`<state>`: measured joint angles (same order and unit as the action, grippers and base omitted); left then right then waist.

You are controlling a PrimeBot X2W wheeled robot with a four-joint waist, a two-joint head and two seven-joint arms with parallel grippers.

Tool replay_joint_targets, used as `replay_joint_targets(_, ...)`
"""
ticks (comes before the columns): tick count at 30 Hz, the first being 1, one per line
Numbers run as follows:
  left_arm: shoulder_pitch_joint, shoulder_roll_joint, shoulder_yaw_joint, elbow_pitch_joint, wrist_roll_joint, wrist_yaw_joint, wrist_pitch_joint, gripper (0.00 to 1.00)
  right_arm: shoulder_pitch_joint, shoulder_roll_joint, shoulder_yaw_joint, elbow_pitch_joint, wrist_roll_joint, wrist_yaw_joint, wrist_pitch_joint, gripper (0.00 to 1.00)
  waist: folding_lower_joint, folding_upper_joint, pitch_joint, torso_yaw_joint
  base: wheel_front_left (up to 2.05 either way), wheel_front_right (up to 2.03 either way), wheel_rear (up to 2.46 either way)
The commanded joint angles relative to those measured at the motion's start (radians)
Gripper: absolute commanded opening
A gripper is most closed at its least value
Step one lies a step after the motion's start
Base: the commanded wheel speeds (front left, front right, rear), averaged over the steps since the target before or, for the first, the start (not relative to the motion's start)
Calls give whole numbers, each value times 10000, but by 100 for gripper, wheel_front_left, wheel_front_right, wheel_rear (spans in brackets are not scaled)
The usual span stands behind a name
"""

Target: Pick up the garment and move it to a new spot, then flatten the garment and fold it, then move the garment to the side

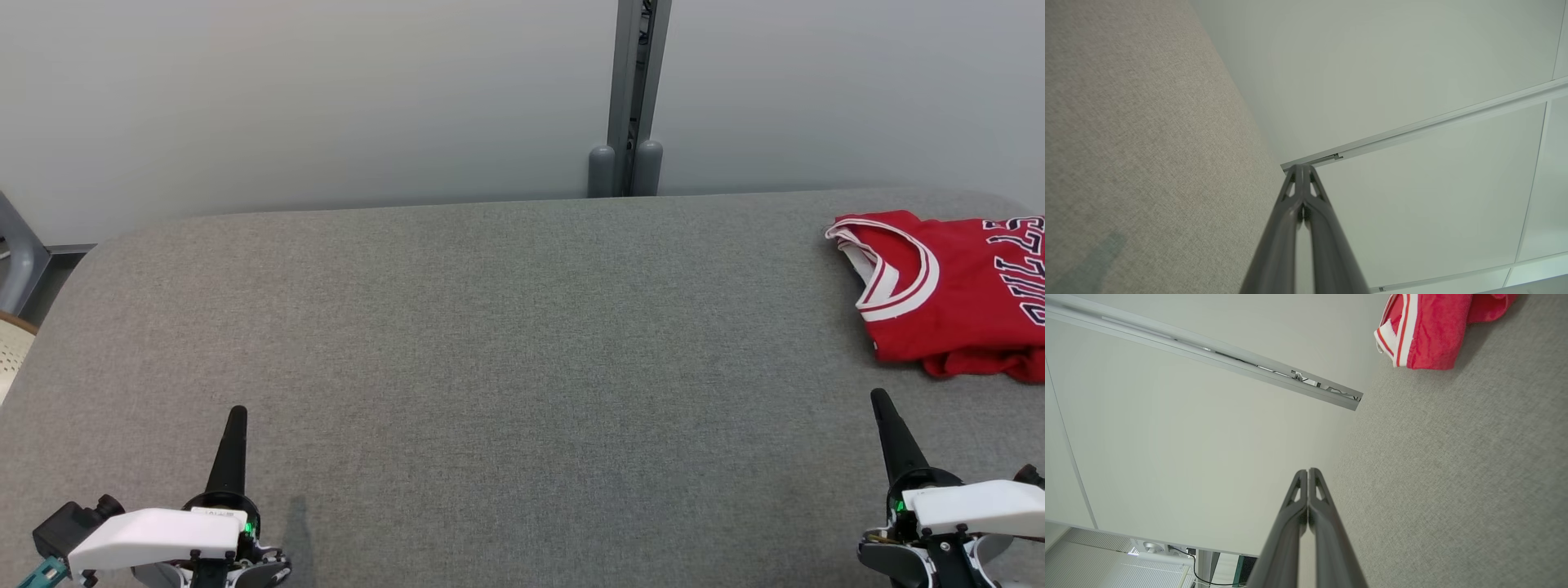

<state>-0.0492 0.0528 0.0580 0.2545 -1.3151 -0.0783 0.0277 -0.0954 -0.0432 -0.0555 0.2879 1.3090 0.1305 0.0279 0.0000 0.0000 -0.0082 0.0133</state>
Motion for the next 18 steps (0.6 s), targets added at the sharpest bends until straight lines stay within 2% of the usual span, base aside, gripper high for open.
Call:
replay_joint_targets(1, -280, 39, 89, -94, -242, -84, 76, 0, -192, -86, -72, -138, 240, 3, 86, 0, 0, 0, 4, -5, 0, 0, 0)
replay_joint_targets(18, -468, 15, 322, -99, -1492, -306, 449, 0, -191, -99, -319, -290, 1510, 3, 468, 0, 0, 0, 49, -57, 0, 0, 0)
